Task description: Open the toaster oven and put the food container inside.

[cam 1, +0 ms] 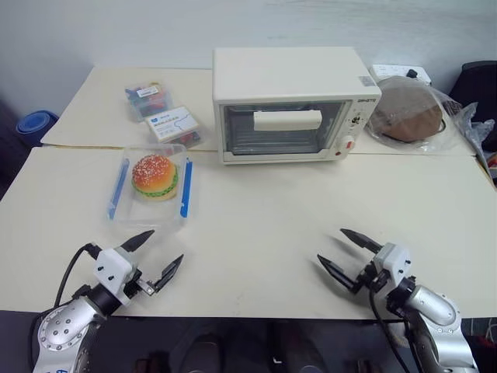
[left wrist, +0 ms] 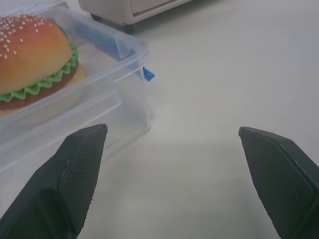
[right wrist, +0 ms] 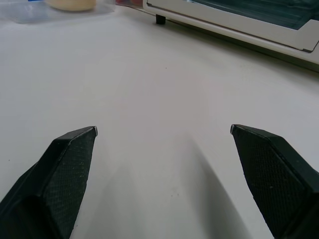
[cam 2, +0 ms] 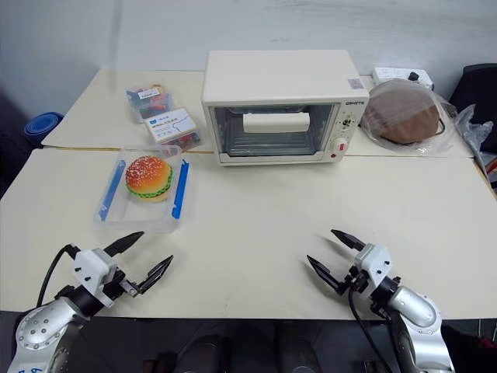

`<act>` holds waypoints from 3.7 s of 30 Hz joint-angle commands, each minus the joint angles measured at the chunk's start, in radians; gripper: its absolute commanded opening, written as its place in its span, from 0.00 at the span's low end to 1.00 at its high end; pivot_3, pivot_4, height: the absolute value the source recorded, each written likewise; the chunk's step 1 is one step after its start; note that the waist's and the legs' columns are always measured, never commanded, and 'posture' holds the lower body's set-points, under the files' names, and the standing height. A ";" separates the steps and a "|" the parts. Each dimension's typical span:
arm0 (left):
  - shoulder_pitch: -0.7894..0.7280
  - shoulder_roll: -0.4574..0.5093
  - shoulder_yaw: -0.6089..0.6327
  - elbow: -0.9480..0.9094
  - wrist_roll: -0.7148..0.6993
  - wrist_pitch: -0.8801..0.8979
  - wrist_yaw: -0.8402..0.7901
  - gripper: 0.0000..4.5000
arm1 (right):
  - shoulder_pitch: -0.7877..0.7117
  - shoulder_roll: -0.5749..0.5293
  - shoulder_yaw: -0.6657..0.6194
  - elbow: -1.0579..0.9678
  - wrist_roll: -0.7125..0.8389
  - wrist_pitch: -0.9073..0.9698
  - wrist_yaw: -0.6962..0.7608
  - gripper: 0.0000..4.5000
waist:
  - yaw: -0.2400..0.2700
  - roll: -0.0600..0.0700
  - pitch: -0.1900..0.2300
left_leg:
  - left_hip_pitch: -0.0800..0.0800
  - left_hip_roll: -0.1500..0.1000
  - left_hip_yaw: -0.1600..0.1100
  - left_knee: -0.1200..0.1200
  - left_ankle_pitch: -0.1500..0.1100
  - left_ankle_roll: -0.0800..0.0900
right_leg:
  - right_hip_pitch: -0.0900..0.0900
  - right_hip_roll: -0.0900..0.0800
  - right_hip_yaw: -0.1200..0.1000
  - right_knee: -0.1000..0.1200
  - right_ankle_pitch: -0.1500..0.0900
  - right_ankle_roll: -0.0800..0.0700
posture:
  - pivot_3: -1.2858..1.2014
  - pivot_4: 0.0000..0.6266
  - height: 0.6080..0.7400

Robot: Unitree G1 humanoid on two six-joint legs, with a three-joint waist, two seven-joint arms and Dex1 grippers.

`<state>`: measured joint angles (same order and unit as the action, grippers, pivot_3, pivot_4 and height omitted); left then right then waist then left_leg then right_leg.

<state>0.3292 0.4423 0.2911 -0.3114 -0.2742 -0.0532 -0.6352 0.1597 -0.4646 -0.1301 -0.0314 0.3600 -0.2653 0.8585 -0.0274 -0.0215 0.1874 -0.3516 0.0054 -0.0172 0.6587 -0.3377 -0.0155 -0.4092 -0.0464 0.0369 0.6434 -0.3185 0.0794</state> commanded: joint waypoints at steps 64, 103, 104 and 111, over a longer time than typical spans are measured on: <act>-0.970 0.075 -0.339 0.430 -0.069 0.255 -0.244 0.00 | -0.465 -0.091 0.020 0.172 -0.011 0.028 0.202 1.00 | 0.009 0.004 0.002 | -0.007 0.003 0.002 0.007 0.004 -0.010 | -0.008 0.005 0.000 0.009 0.001 0.000 | 0.52 0.24 1.00; 0.061 0.095 0.578 -0.313 -0.476 0.719 0.019 0.99 | -0.323 -0.059 -0.058 -0.005 0.190 0.026 0.355 1.00 | 0.000 0.002 0.002 | -0.001 0.004 0.000 0.005 0.001 -0.004 | -0.001 0.004 -0.001 0.003 0.000 -0.002 | 0.52 0.24 1.00; 0.106 0.081 0.603 -0.290 -0.464 0.699 0.013 0.99 | -0.326 -0.056 -0.045 0.007 0.183 0.011 0.377 1.00 | 0.004 0.002 0.002 | -0.001 0.004 0.000 0.005 0.001 -0.004 | -0.001 0.004 -0.001 0.003 0.000 -0.002 | 0.52 0.24 1.00; 0.164 0.034 0.701 -0.335 -0.779 0.863 0.283 0.99 | -0.380 -0.075 0.002 0.069 0.213 -0.008 0.521 1.00 | 0.014 0.002 0.002 | -0.001 0.003 -0.001 0.005 -0.001 -0.001 | 0.001 0.001 -0.002 0.001 -0.001 -0.002 | 0.52 0.24 1.00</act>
<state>0.5137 0.4507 0.9564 -0.5756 -0.8610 0.7448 -0.4697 -0.2027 -0.5312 -0.1185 0.0292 0.5659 -0.2433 1.3601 -0.0133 -0.0199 0.1894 -0.3524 0.0083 -0.0189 0.6638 -0.3386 -0.0169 -0.4083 -0.0457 0.0345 0.6440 -0.3190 0.0773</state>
